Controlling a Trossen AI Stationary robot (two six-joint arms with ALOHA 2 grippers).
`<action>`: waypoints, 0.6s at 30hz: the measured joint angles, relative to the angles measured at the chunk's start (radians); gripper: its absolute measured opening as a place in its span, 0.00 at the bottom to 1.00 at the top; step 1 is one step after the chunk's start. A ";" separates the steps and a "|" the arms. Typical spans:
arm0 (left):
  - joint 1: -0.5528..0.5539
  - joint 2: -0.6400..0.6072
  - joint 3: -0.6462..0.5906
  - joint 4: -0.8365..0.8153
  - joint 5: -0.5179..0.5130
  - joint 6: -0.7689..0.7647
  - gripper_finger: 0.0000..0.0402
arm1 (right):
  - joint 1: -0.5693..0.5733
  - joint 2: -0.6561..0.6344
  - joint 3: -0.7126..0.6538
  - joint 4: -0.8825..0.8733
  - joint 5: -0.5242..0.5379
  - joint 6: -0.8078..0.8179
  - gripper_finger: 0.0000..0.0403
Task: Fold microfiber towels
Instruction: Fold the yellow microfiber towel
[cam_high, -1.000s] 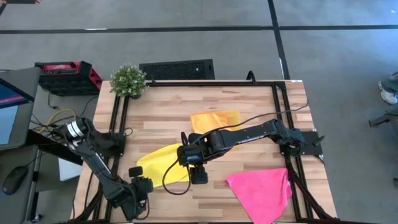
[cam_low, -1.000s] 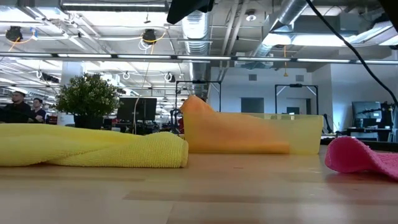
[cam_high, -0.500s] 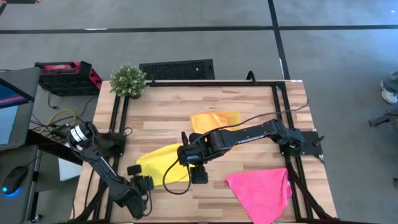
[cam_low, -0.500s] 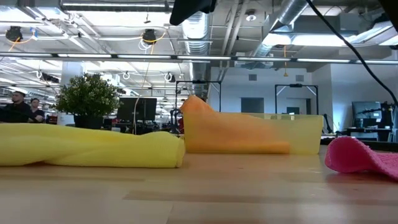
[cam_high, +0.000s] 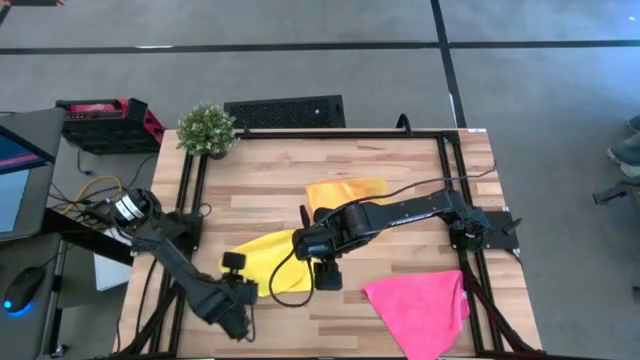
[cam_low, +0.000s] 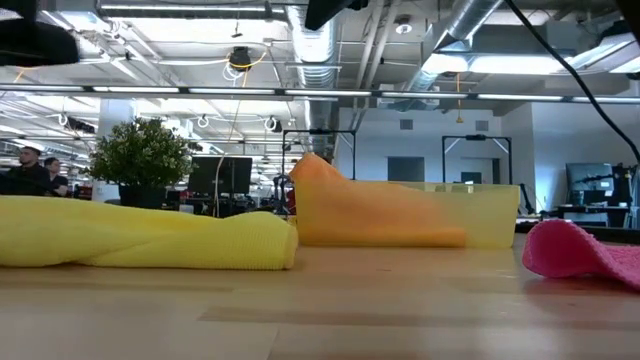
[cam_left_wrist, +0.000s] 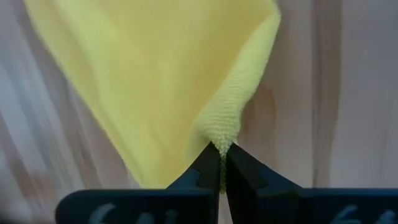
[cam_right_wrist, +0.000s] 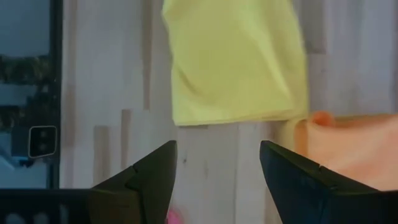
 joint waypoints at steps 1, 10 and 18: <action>0.019 0.000 0.002 0.012 0.000 0.057 0.00 | -0.001 -0.005 0.000 -0.002 0.015 0.007 0.63; 0.227 0.000 0.054 0.053 -0.050 0.458 0.00 | -0.002 -0.059 0.000 -0.041 0.069 0.043 0.63; 0.342 0.000 0.080 0.264 -0.060 0.804 0.00 | 0.011 -0.091 -0.001 -0.094 0.079 0.082 0.63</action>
